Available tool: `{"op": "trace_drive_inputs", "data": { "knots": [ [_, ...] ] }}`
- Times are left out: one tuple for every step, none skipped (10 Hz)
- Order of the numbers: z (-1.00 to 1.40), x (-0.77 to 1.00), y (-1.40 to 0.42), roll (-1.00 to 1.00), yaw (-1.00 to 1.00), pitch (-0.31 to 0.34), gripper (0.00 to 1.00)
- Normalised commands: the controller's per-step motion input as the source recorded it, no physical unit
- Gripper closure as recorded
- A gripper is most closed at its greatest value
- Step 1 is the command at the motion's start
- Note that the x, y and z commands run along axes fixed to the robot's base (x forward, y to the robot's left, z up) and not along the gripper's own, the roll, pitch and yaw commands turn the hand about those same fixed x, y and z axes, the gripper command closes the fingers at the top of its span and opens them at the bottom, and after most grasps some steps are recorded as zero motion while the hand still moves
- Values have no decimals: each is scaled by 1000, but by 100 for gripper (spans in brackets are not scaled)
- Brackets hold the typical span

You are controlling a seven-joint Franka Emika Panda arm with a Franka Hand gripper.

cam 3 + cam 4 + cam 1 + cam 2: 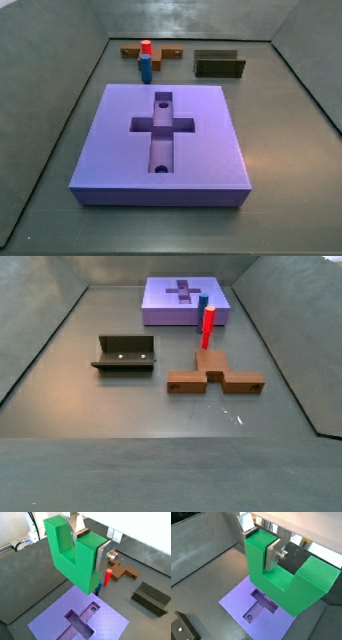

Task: Pick up the green object. Move up. Move to above the board. Insert the green object.
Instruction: Insert the green object.

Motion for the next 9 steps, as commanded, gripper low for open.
{"op": "trace_drive_inputs", "data": {
  "knots": [
    [-460,140,-251,287,0,-250,100],
    [-506,171,-331,216,0,-293,100],
    [-609,143,-394,133,43,-304,100],
    [-754,189,-360,93,9,-246,100],
    [-1000,283,-266,0,0,-124,100],
    [-1000,171,-74,-14,0,-124,100],
    [-963,257,0,33,0,-127,100],
    [-863,303,0,157,0,-83,100],
    [-926,209,14,163,0,-51,100]
  ]
}}
